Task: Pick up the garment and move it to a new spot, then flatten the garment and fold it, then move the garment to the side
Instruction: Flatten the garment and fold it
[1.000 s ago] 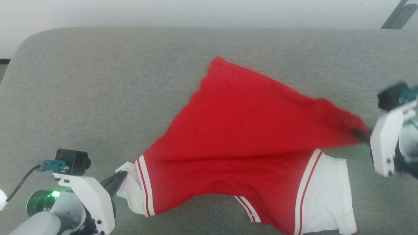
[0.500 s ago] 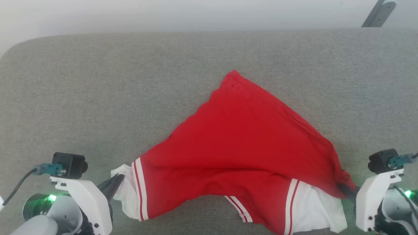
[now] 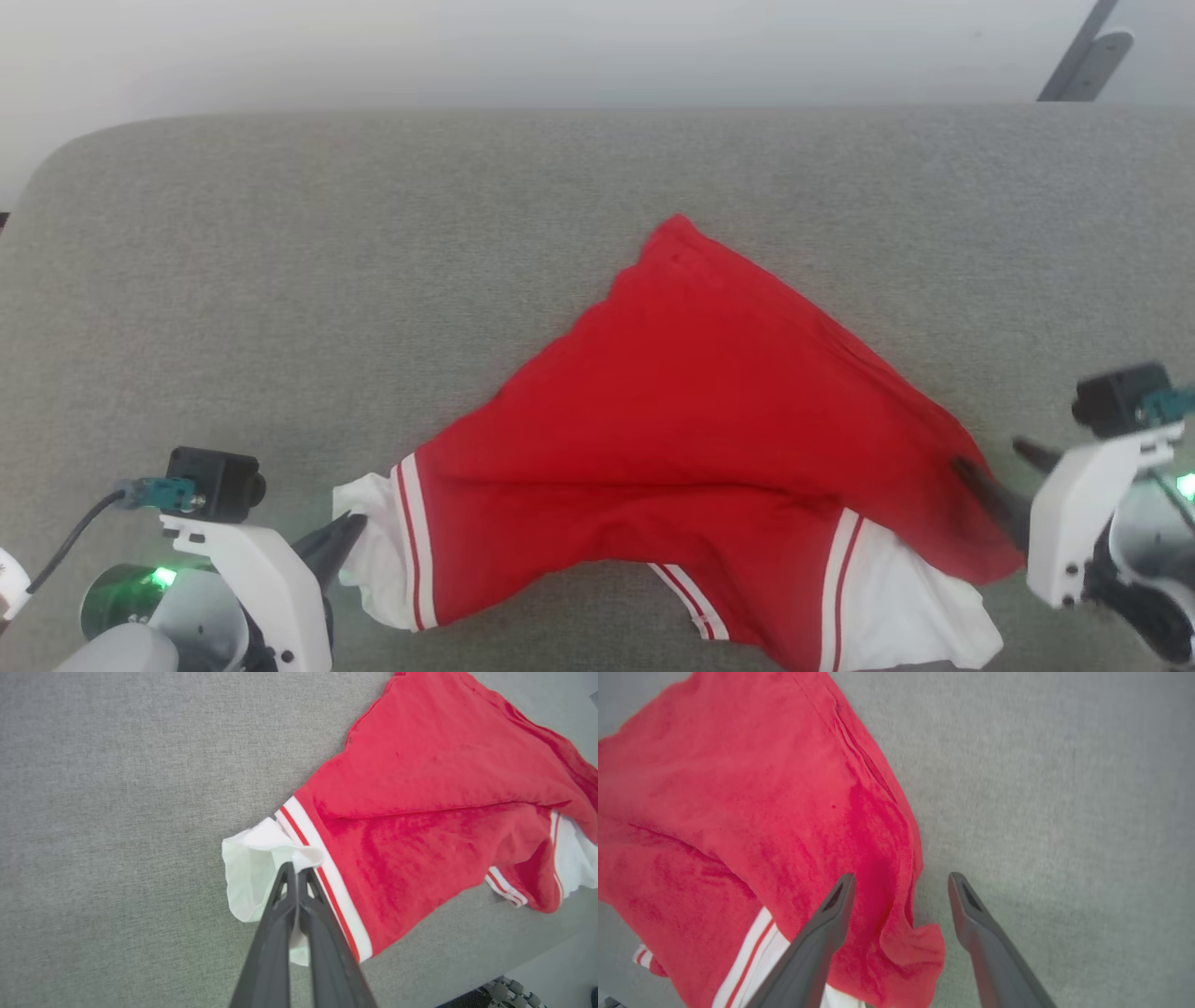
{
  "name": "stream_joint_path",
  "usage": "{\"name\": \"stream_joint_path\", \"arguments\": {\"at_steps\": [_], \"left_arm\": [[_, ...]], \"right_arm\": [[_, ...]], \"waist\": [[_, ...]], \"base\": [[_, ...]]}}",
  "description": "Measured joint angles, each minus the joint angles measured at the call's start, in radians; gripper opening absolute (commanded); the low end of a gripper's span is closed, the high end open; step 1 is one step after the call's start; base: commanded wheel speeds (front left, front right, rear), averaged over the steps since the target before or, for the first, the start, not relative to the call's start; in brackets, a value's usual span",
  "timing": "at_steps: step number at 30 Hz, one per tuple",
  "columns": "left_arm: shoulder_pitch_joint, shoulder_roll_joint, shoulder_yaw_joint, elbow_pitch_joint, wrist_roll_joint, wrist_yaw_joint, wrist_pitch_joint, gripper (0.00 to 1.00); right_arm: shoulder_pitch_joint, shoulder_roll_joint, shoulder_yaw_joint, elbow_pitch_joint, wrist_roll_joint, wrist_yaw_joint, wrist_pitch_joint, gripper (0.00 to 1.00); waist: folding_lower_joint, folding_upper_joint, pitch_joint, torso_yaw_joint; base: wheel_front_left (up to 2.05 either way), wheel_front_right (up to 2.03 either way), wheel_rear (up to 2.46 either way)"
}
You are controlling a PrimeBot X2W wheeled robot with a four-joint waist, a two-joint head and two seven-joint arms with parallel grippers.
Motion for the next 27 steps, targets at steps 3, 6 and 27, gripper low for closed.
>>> {"name": "stream_joint_path", "arguments": {"at_steps": [3,6,27], "left_arm": [[-0.002,-0.008,-0.007,-0.002,0.003,-0.002,0.005,0.0],[-0.014,-0.021,-0.016,-0.003,0.009,-0.004,0.008,0.0],[-0.215,-0.219,-0.121,0.111,0.078,-0.134,0.03,0.0]], "right_arm": [[-0.048,0.002,0.009,-0.058,-0.01,0.0,0.02,1.0],[-0.124,0.012,0.027,-0.06,-0.025,0.0,0.026,1.0],[-0.725,0.076,0.304,0.625,-0.081,0.0,0.0,1.0]], "waist": [[0.0,0.0,-0.001,0.015],[0.0,0.0,0.002,0.035],[0.0,0.0,0.101,0.304]], "base": [[0.0,0.0,0.0],[0.0,0.0,0.0],[0.0,0.0,0.0]]}}
